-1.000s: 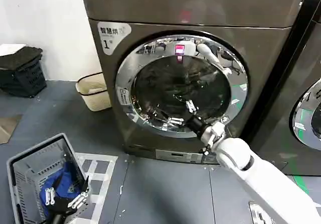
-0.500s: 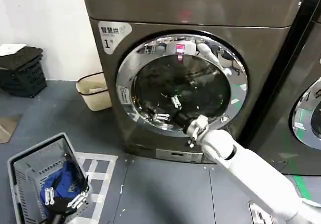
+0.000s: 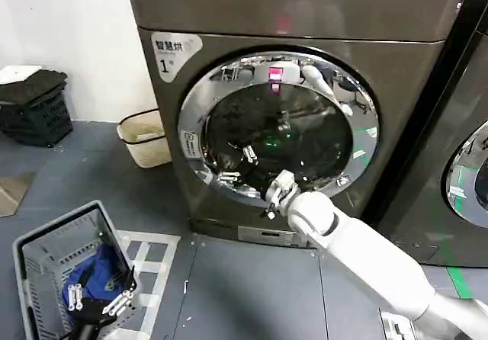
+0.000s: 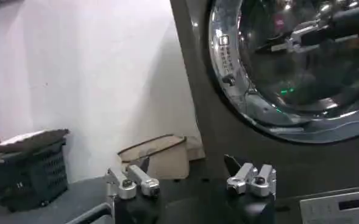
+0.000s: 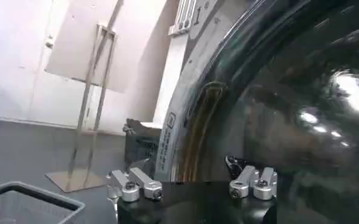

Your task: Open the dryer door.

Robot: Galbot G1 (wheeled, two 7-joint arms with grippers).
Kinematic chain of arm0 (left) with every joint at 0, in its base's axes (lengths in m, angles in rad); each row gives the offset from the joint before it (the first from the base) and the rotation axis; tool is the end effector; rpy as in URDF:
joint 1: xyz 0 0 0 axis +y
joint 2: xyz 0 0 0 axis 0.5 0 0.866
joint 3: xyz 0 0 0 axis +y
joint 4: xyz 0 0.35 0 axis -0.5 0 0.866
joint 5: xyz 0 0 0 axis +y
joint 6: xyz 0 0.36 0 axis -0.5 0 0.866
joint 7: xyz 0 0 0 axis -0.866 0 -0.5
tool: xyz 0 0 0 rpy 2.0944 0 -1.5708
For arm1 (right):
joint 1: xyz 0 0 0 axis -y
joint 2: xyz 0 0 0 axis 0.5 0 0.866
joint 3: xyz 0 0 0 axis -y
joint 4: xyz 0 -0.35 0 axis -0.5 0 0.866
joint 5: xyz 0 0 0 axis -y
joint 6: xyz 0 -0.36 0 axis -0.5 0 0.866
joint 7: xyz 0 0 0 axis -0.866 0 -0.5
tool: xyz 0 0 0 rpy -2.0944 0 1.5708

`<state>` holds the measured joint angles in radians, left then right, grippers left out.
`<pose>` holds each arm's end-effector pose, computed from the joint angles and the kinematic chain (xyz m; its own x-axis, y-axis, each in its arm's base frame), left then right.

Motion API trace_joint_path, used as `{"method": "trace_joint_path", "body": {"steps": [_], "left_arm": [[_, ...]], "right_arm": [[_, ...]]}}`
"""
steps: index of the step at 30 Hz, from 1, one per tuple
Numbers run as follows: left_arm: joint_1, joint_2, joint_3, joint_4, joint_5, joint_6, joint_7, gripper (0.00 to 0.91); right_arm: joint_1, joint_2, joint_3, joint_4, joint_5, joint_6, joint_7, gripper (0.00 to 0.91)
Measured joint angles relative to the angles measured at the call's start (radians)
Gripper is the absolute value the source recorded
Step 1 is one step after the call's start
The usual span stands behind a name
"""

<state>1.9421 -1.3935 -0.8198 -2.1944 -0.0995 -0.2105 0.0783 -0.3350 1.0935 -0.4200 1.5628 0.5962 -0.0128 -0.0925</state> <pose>0.0793 0.1086 -0.2947 -0.9993 -0.0063 0.0364 0.0025 0.9712 0.2384 0.4523 0.0968 -0.2005 -0.6287 -0.7752 -0.0627 -0.7454 0.6236 -0.2355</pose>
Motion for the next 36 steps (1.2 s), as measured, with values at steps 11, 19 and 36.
{"method": "trace_joint_path", "body": {"steps": [11,19,36], "left_arm": [[-0.001,-0.005,0.0,-0.005,0.0,0.001,0.0,0.907],[0.0,-0.008,0.002,-0.006,0.0,0.002,0.0,0.907],[-0.002,-0.005,0.003,-0.009,0.0,0.004,0.0,0.907]], "right_arm": [[0.035,0.053,-0.025,-0.047,-0.005,-0.001,0.001,0.907],[0.058,0.091,-0.039,-0.085,-0.006,0.002,0.0,0.907],[0.083,0.094,-0.065,-0.115,0.001,0.042,-0.105,0.907]]}}
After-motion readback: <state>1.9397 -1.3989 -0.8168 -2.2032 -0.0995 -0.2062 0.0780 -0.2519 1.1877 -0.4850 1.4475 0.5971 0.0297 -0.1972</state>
